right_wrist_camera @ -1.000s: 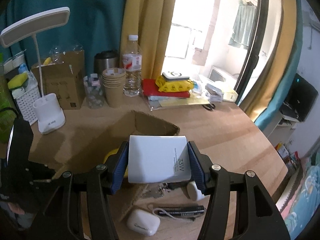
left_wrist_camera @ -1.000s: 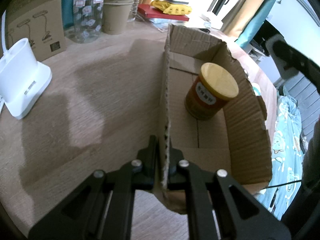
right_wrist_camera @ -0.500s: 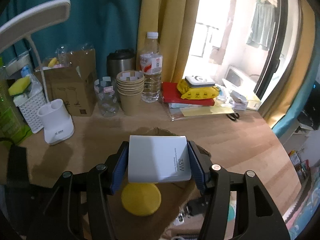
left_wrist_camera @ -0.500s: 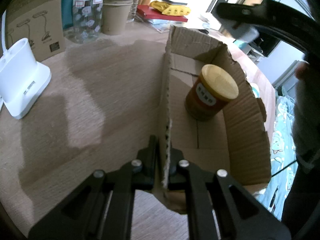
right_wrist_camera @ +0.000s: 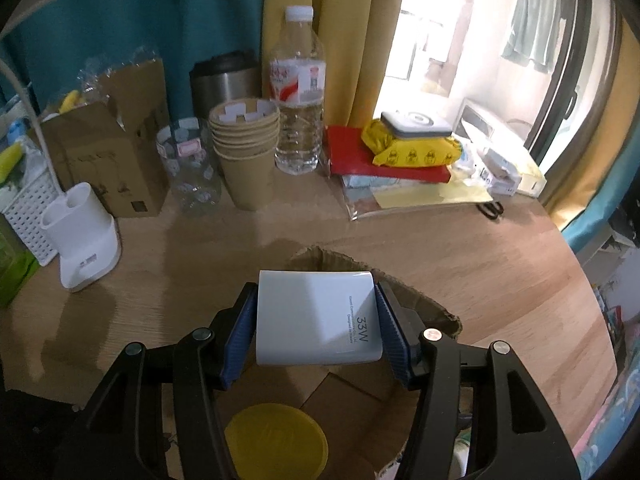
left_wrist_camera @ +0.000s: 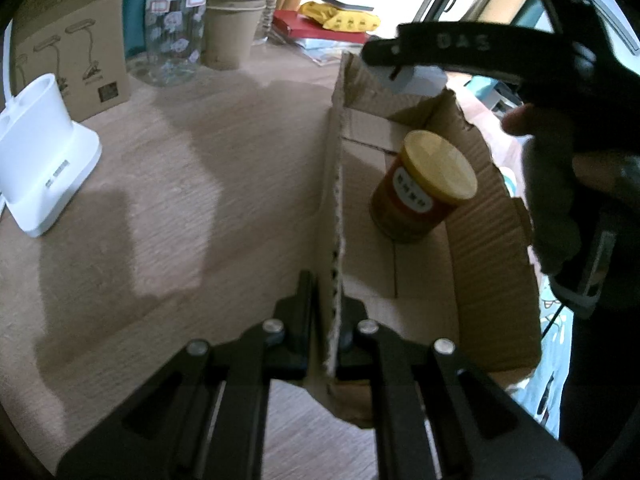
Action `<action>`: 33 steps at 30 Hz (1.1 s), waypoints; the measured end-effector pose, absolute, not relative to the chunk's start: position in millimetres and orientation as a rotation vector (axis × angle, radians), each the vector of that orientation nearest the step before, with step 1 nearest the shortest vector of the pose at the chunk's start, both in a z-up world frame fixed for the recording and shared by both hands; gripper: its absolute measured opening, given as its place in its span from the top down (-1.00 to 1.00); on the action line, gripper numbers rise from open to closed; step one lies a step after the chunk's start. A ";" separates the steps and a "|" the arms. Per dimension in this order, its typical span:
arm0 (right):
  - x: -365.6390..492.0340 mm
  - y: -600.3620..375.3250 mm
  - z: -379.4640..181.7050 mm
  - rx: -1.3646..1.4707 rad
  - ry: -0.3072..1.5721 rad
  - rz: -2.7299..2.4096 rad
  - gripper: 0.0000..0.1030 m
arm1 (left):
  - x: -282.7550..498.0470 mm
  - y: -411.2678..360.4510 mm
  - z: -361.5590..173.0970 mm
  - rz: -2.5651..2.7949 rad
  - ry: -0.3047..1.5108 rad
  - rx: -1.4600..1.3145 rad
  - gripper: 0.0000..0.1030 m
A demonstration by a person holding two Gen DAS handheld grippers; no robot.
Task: Organize rigid objects
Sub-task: 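Lower the charger into the box beside the can and release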
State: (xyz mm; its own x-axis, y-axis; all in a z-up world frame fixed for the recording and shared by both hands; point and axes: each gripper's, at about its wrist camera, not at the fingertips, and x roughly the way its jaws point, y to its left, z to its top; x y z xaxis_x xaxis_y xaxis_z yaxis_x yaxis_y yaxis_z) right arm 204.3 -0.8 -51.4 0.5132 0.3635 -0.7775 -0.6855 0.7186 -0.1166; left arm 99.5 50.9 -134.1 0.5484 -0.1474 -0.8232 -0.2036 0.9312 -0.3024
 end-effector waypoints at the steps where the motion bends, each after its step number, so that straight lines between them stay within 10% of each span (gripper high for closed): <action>1: 205.0 -0.2 -53.4 -0.445 0.816 0.655 -0.17 | 99.1 51.2 -134.1 0.034 0.996 -0.390 0.87; 33: 220.4 -6.4 -65.0 -0.403 0.920 0.638 -0.40 | 97.1 50.7 -130.2 0.036 0.996 -0.394 0.86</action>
State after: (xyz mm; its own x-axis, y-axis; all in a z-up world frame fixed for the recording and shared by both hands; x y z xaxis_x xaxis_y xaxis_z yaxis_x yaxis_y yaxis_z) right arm 220.4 -6.4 -65.0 0.4437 0.3331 -0.8320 -0.6620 0.7475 -0.0537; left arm 97.1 50.7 -130.2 0.5489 -0.1485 -0.8226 -0.2078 0.9290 -0.3063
